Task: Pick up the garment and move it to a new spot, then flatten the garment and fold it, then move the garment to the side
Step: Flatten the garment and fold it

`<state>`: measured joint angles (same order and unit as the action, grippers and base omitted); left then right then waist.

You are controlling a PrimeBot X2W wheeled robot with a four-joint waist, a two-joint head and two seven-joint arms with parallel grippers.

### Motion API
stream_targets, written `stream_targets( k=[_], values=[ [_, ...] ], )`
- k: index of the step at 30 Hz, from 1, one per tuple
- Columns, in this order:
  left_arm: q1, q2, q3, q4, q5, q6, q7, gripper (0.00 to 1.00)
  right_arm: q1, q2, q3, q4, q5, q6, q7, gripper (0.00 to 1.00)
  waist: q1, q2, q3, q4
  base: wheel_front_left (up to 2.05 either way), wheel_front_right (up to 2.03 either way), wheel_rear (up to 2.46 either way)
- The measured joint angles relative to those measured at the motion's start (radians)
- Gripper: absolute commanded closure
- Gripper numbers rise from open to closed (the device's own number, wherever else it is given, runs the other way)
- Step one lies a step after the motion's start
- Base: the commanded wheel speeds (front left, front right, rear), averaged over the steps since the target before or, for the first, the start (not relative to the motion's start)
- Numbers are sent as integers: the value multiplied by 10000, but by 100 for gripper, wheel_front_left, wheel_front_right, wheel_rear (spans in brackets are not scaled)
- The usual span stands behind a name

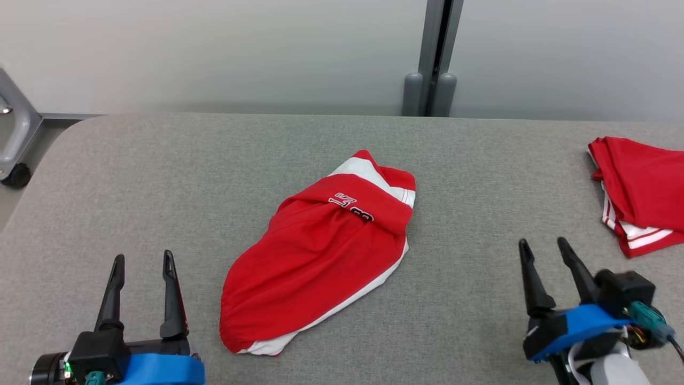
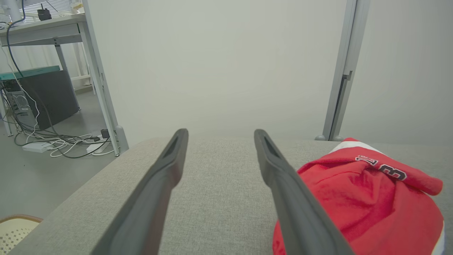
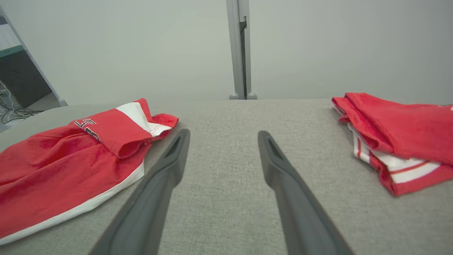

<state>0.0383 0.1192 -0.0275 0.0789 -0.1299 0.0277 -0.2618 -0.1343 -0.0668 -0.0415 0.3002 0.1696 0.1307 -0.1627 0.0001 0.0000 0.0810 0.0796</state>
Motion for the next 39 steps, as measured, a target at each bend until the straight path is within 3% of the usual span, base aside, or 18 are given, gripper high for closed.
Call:
stream_targets(
  k=[8,15,26,34,35,36,37,39],
  values=[
    [-194,-309,25,107,221,-270,0,0,-1290,-295,1570,915,19,0,222,0,0,0,108,452,0,0,0],
    [-363,-529,-167,190,322,-420,0,0,-2302,-504,2477,2824,188,0,255,0,0,0,232,1070,0,0,0],
    [-680,-633,-453,443,347,-610,0,0,-3679,-650,3058,6360,462,0,-251,0,0,0,529,2030,0,0,0],
    [-853,-660,-550,516,336,-623,0,0,-4505,-537,3315,7798,616,0,-518,0,0,0,756,2341,0,0,0],
    [-872,-663,-577,522,334,-594,0,0,-4668,-474,3419,8052,685,0,-598,66,-1,0,777,2378,0,0,0],
    [-872,-665,-581,527,328,-585,0,0,-4740,-447,3482,8140,709,0,-617,92,-1,0,778,2377,0,0,0],
    [-871,-669,-577,529,313,-543,0,0,-4789,-414,3559,8192,752,0,-681,100,-1,0,778,2355,0,0,0],
    [-869,-667,-527,531,280,-512,0,0,-4806,-326,3710,8209,965,0,-756,100,-1,0,770,2265,0,0,0]
  ],
)
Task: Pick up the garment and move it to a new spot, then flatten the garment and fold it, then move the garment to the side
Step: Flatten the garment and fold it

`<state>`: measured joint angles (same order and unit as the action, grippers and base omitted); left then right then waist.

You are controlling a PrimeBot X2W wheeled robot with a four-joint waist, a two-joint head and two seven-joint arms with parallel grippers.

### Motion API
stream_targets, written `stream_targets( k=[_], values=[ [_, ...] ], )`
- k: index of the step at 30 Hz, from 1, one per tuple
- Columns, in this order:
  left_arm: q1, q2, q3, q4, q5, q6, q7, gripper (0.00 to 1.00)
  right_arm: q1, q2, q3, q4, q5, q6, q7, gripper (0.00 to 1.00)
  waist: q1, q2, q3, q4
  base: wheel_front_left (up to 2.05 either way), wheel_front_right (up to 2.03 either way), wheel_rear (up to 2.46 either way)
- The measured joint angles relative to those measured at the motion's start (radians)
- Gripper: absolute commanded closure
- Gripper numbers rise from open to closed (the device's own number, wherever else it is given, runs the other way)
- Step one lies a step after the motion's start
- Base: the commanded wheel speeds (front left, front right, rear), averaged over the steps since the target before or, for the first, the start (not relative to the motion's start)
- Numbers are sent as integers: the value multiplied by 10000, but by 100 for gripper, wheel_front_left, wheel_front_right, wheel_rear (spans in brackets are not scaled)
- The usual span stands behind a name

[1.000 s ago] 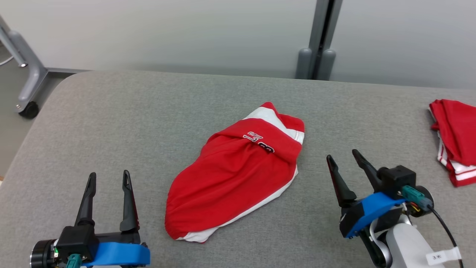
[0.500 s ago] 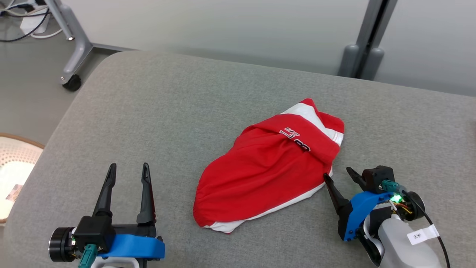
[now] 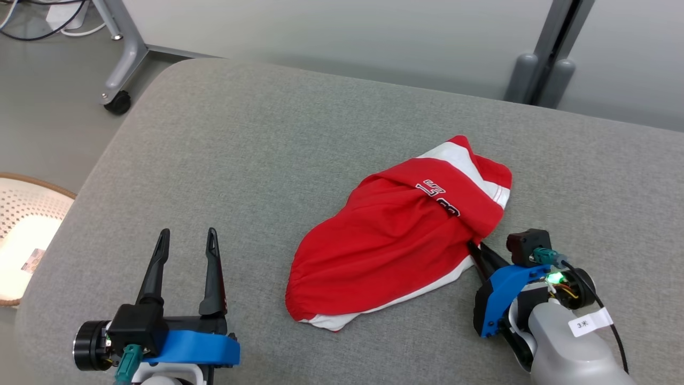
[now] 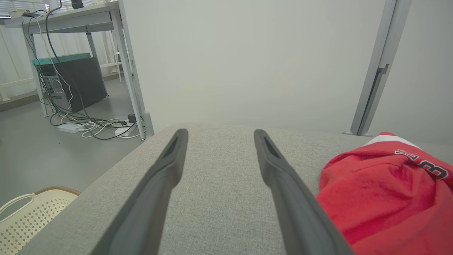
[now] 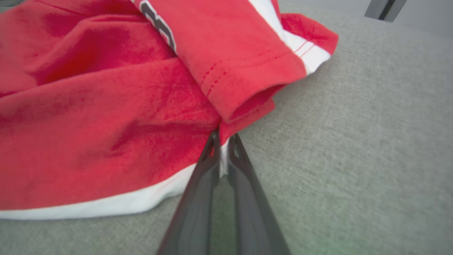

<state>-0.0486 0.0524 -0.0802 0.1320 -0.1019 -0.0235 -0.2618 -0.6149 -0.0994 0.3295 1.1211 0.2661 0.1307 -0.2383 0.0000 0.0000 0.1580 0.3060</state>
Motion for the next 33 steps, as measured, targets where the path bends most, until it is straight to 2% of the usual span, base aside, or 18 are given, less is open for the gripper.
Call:
stream_targets(
  k=[6,11,19,23,29,30,31,32,33],
  values=[
    [113,-8,169,8,-19,107,0,0,84,-31,280,-291,360,0,-184,100,0,0,-133,-340,0,0,0],
    [324,-10,656,-63,48,111,0,0,938,-395,514,-1595,677,0,-232,100,0,0,-277,-1052,0,0,0],
    [594,-13,861,-253,67,153,-2,0,2839,-688,431,-3917,857,0,-178,100,-1,0,-452,-2079,0,0,0],
    [623,-12,807,-259,29,221,0,0,4026,-740,-142,-5377,830,0,447,100,-1,0,-541,-2402,0,0,0],
    [627,-13,794,-272,-21,240,-2,0,6009,-675,-1302,-8201,307,2,2040,100,-1,0,-538,-2674,0,0,0],
    [627,-13,790,-280,-21,242,-2,0,6254,-619,-1559,-8640,215,0,2222,87,-1,0,-527,-2707,0,0,0],
    [626,-17,794,-278,-21,242,-2,0,6467,-571,-1785,-9008,81,0,2466,54,-1,0,-514,-2730,0,0,0],
    [625,-13,805,-274,-21,240,-2,0,6651,-531,-1958,-9317,-75,0,2652,0,-1,0,-500,-2746,0,0,0],
    [622,-13,805,-270,-21,240,-2,0,6822,-460,-2174,-9595,-278,2,2780,0,-1,0,-487,-2756,0,0,0]
  ],
)
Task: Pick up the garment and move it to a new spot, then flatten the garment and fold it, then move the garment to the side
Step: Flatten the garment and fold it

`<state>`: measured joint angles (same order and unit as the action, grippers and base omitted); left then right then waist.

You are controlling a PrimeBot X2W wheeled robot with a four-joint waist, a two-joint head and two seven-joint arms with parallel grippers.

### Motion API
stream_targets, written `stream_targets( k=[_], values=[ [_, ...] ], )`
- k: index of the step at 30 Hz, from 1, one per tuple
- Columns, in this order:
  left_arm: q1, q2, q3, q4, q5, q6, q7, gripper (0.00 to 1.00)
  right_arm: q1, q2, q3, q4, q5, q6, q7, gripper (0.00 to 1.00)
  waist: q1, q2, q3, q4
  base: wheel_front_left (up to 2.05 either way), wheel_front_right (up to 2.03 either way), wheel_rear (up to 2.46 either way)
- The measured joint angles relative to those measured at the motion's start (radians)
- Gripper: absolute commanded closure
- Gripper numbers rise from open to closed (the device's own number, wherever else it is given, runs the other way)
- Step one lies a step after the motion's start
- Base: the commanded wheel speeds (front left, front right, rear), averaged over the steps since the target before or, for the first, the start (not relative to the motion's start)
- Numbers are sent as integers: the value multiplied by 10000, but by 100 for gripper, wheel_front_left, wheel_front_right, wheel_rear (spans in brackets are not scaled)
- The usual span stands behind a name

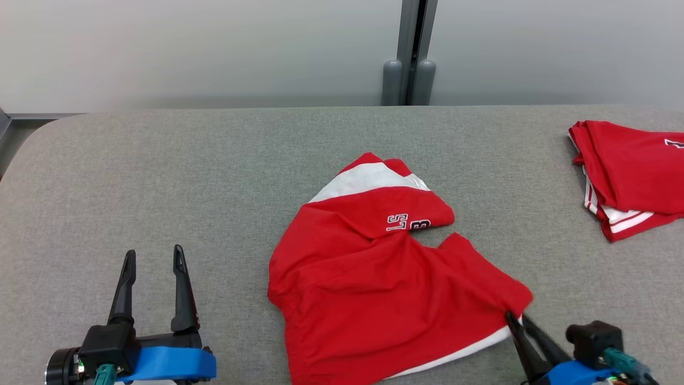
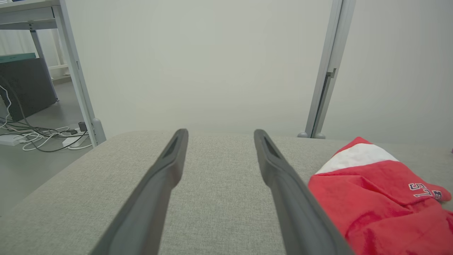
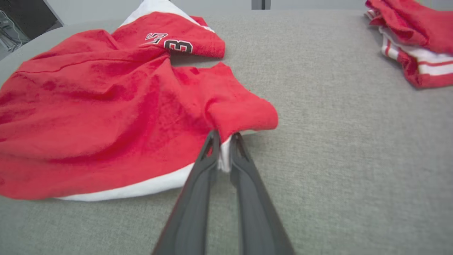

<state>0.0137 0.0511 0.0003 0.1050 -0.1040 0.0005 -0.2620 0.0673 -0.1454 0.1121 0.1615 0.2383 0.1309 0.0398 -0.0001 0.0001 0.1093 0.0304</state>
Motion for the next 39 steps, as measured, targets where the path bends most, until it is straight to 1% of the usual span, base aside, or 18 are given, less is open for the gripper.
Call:
stream_targets(
  k=[2,6,9,14,19,23,28,34,39],
  values=[
    [-7,-4,6,8,2,-6,0,0,159,136,-261,-523,-182,-2,209,0,0,0,16,-16,0,0,0],
    [-29,0,98,25,19,-13,0,0,199,318,-709,-1354,-470,-2,226,0,0,0,32,-48,0,0,0],
    [-59,-2,130,23,67,-29,0,0,128,374,-1022,-1753,-767,-2,-4,0,0,0,25,-69,0,0,0],
    [-61,0,155,21,115,-92,0,0,-300,464,-1166,-2067,-903,-2,-656,0,1,0,22,-75,0,0,0],
    [-126,0,151,19,194,-104,0,0,-772,546,-1193,-2017,-1001,-2,-1569,0,0,0,32,-79,0,0,0],
    [-146,0,107,21,263,-134,0,0,-1119,604,-1152,-1668,-1026,-2,-2176,0,0,0,45,-87,0,0,0],
    [-173,-4,-86,84,349,-207,0,0,-1422,709,-1009,-999,-1058,-2,-2454,0,0,0,11,-104,0,0,0],
    [-370,0,-506,552,345,-612,-6,0,-1536,744,-869,-439,-1053,-2,-2615,0,0,0,-75,-137,0,0,0],
    [-682,12,-1007,1837,316,-909,4,0,-1652,748,-755,-203,-1035,-2,-2629,0,1,0,-100,-268,0,0,0]
  ],
)
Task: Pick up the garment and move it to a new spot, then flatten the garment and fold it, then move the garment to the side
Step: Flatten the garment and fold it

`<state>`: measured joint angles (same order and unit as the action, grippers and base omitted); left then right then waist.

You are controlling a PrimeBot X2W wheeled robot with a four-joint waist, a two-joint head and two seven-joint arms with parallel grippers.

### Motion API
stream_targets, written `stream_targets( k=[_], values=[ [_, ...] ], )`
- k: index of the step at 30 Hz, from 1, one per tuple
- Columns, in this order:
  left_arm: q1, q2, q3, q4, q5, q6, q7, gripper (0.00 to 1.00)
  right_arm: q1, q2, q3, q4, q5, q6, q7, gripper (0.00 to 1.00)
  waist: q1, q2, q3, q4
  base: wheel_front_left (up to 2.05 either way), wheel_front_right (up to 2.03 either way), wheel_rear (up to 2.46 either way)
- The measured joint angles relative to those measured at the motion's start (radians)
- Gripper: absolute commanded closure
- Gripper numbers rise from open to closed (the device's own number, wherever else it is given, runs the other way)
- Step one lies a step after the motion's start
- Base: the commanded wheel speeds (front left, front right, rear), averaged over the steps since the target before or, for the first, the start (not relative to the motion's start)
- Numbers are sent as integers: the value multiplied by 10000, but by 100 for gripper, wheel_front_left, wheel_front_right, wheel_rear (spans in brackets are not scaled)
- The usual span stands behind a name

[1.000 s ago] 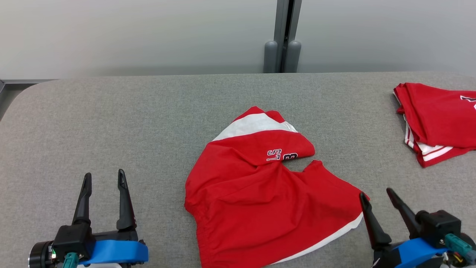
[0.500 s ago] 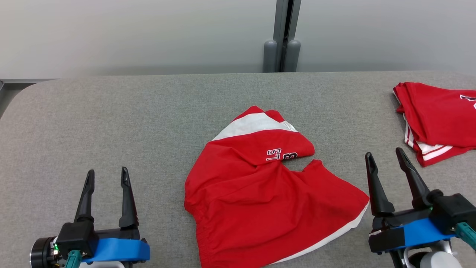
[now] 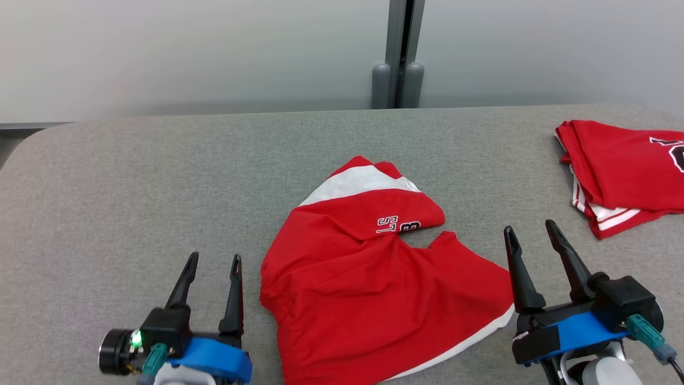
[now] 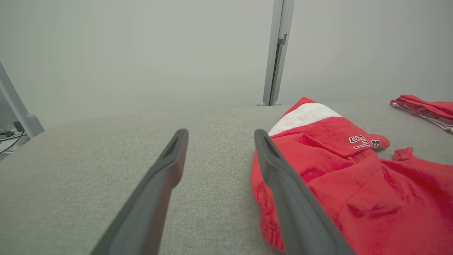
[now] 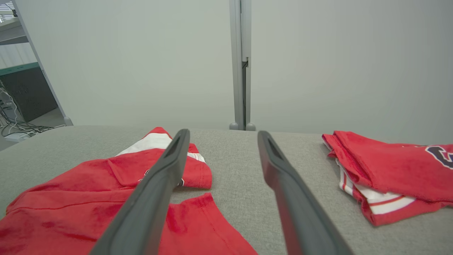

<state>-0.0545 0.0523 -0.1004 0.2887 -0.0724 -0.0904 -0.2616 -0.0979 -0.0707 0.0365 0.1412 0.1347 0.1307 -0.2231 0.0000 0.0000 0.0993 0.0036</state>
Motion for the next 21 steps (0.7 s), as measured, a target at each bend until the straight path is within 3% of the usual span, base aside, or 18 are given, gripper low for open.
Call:
stream_targets(
  k=[11,21],
  values=[
    [-990,194,-945,1983,-337,-322,740,0,-43,-29,-8,201,71,0,-69,0,0,0,126,-266,0,0,0],
    [-1495,408,-1833,3147,-871,-355,2176,0,-171,-25,-40,299,84,0,-104,0,0,0,314,-398,0,0,0]
  ],
)
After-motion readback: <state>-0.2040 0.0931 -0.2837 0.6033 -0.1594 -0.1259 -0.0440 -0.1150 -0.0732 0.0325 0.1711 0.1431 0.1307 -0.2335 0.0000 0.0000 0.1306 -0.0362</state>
